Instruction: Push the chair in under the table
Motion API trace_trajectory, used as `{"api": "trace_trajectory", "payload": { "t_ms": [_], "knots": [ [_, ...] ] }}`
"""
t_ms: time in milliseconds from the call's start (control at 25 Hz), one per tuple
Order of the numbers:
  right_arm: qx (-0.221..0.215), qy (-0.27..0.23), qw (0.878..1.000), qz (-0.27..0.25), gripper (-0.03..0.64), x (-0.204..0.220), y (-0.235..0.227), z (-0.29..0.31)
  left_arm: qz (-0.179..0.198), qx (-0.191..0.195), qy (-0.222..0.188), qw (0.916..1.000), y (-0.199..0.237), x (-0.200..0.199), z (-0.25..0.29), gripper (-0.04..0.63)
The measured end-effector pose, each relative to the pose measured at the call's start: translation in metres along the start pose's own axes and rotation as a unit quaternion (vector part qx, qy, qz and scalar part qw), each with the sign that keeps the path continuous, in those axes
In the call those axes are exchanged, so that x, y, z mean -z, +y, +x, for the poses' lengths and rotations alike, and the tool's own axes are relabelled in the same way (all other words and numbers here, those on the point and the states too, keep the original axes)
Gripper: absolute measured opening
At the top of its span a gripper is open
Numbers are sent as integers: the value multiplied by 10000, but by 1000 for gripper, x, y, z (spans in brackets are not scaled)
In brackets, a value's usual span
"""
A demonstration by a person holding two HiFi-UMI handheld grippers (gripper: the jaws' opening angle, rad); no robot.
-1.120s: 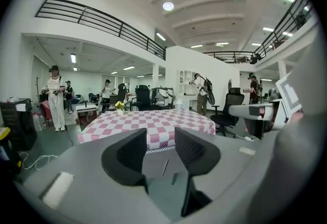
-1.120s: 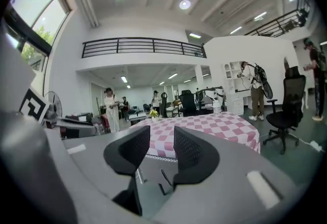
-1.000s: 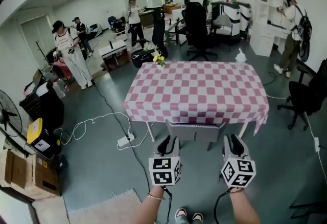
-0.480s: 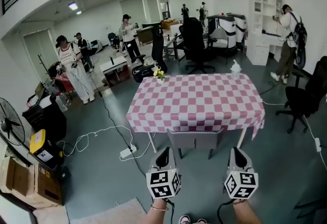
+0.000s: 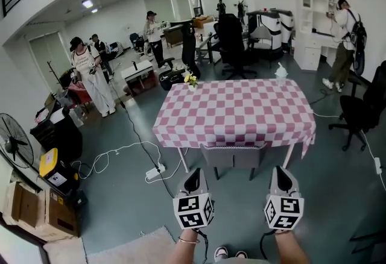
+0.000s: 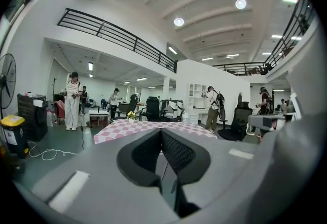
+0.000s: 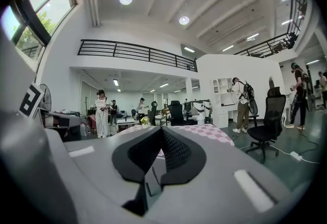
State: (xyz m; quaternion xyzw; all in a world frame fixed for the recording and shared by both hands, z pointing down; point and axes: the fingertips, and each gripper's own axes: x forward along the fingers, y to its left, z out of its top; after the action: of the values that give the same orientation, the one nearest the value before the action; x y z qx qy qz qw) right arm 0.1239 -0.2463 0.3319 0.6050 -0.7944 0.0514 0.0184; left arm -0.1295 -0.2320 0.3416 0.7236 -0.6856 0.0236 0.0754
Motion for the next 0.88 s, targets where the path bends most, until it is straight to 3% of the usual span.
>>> {"api": "trace_trajectory", "payload": {
  "t_ms": [240, 880],
  "knots": [
    [-60, 2, 9999, 142, 9, -1, 5, -1, 70, 4, 37, 10000, 3, 0, -2, 2],
    [-47, -9, 9997, 235, 9, -11, -6, -6, -187, -34, 127, 9997, 15, 15, -6, 2]
  ]
}}
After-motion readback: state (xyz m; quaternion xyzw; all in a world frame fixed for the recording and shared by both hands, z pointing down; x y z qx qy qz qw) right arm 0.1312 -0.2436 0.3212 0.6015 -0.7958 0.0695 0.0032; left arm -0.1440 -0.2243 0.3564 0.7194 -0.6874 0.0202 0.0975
